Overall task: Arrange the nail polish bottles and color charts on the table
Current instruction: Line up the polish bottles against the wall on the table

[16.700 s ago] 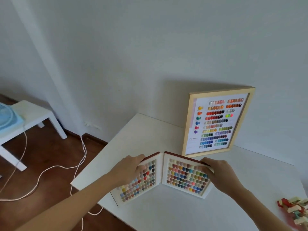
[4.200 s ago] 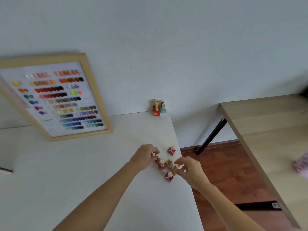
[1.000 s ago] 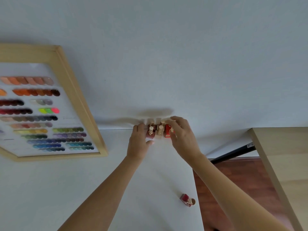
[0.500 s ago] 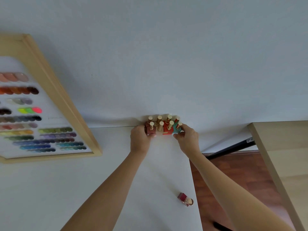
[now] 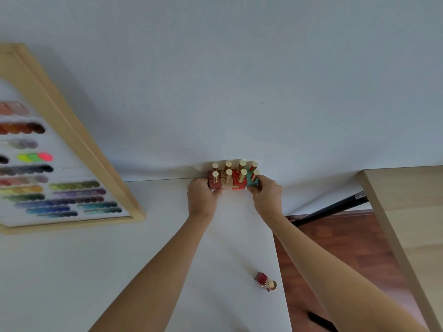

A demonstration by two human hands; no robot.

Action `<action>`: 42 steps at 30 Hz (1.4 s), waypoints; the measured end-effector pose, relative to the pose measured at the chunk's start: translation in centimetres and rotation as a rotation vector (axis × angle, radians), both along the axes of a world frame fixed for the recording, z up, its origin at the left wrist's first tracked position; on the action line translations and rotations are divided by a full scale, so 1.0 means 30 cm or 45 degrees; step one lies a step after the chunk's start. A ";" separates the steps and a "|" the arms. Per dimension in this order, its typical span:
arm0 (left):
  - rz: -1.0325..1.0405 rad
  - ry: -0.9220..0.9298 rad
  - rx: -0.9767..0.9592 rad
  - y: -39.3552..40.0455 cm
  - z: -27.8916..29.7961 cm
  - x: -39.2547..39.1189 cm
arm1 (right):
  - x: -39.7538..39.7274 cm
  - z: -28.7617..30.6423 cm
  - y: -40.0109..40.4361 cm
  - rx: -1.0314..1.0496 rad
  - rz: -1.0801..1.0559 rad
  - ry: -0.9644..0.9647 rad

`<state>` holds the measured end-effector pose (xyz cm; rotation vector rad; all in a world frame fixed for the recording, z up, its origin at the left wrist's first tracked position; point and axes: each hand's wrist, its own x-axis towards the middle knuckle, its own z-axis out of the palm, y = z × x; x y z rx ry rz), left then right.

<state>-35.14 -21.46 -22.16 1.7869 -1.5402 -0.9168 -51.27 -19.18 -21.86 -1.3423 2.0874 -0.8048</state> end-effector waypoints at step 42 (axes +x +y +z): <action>-0.627 -0.035 0.231 0.956 0.029 0.071 | 0.040 0.210 0.898 0.352 0.665 -0.011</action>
